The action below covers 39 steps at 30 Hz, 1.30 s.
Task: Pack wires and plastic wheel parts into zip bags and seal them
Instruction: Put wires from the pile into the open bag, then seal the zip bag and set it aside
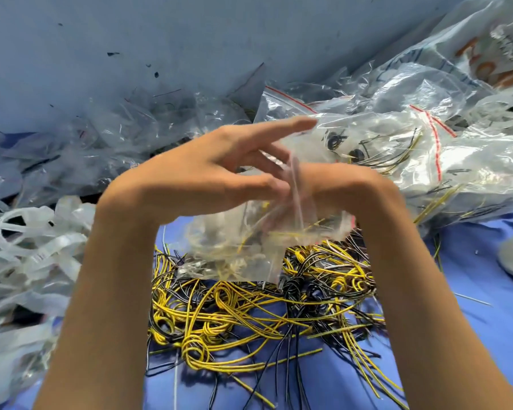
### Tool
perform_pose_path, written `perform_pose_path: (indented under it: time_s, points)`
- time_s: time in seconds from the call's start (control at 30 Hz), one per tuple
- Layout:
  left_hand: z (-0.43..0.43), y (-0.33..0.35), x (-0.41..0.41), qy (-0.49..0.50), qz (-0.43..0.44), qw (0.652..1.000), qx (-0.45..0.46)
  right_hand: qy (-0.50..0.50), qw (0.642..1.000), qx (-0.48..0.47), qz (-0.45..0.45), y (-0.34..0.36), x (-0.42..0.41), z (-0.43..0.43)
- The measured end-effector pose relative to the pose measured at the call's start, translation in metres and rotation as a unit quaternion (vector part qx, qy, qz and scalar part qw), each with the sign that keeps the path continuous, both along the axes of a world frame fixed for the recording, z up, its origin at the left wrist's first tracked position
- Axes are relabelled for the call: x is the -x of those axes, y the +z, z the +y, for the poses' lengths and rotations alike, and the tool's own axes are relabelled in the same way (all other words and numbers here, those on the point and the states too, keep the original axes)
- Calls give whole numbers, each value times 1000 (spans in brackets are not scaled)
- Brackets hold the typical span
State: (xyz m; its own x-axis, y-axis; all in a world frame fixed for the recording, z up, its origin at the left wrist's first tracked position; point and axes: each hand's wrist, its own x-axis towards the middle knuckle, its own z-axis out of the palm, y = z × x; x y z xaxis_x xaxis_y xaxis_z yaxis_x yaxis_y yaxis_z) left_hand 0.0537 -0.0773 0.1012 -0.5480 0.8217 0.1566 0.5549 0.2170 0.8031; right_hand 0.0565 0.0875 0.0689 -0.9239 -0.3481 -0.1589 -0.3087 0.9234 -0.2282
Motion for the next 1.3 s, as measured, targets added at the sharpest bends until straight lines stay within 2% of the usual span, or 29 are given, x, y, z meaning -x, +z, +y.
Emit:
perform_pose_path:
  time_s: [0.1,0.17,0.27,0.37,0.43,0.57,0.7,0.8,0.9,0.93,0.97,1.03,1.1,1.2,1.27,1.3]
  points:
    - [-13,-3,12,16,-66,995,-70,-41,992,121,10,-5,0,18]
    - [-22,-10,28,92,-16,994,-53,-64,976,207,24,-6,-1,28]
    - [-33,-33,55,193,73,972,108,-81,967,242,18,-8,-2,37]
    - [-39,-62,69,149,48,931,331,-87,967,237,19,-10,0,40]
    - [-38,-71,72,152,35,916,370,-108,964,236,54,-9,2,40]
    - [-32,-71,77,190,116,912,344,-136,936,321,48,-1,1,34]
    - [-30,-65,74,166,122,932,299,-140,895,424,3,4,-4,39]
    - [-30,-57,71,169,104,952,233,-116,929,344,73,2,-4,48]
    - [-26,-43,62,202,73,969,118,-126,946,263,144,-1,-2,51]
    - [-23,-38,57,178,41,979,87,-126,950,239,155,-2,-2,51]
    - [-22,-33,51,129,-4,989,76,-125,951,228,164,-3,-2,49]
    - [-20,-27,38,19,-77,990,118,-120,952,219,176,-5,-1,48]
    - [-19,-26,34,-12,-80,984,157,-107,955,214,176,-5,2,48]
    - [-18,-31,46,120,-7,985,122,-99,952,233,171,-4,2,47]
    - [-23,-36,57,217,89,961,148,-98,949,249,169,-2,0,47]
    - [-27,-40,62,238,109,948,179,-96,949,250,167,-1,-1,47]
